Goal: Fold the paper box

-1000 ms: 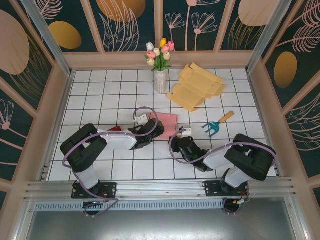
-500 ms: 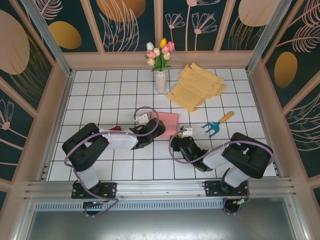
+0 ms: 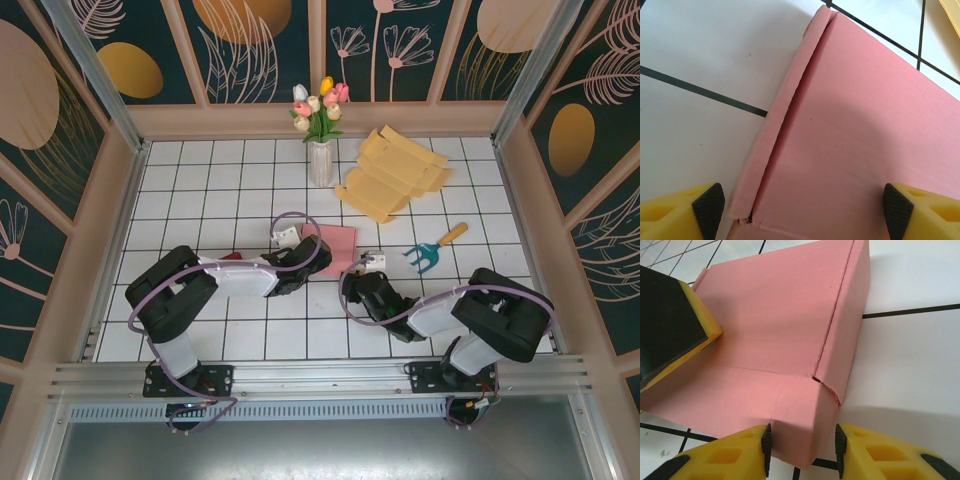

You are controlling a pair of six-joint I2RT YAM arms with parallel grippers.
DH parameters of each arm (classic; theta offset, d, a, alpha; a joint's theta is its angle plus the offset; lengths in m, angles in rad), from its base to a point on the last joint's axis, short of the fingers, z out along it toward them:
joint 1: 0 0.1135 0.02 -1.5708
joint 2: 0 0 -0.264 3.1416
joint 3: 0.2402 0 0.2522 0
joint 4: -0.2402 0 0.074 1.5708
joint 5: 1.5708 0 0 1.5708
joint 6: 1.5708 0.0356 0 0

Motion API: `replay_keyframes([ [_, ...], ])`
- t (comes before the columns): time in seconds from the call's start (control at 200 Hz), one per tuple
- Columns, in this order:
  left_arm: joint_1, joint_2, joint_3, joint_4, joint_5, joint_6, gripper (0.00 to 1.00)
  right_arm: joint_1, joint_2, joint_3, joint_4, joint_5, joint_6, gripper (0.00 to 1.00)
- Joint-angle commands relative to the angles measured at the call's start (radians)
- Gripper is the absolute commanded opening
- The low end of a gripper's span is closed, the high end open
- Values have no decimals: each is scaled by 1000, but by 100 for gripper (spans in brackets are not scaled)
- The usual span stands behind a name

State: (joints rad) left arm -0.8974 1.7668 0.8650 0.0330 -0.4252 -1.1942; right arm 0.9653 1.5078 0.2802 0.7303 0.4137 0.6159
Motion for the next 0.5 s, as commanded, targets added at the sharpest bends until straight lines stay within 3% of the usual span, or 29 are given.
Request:
replay_keyframes([
  [0.0,8,41,-68,-306,-5,44,84,-20,-1,7,-140,22,8,40],
  [0.495,9,20,-56,-331,-34,55,85,-48,-59,24,-186,-30,10,43],
])
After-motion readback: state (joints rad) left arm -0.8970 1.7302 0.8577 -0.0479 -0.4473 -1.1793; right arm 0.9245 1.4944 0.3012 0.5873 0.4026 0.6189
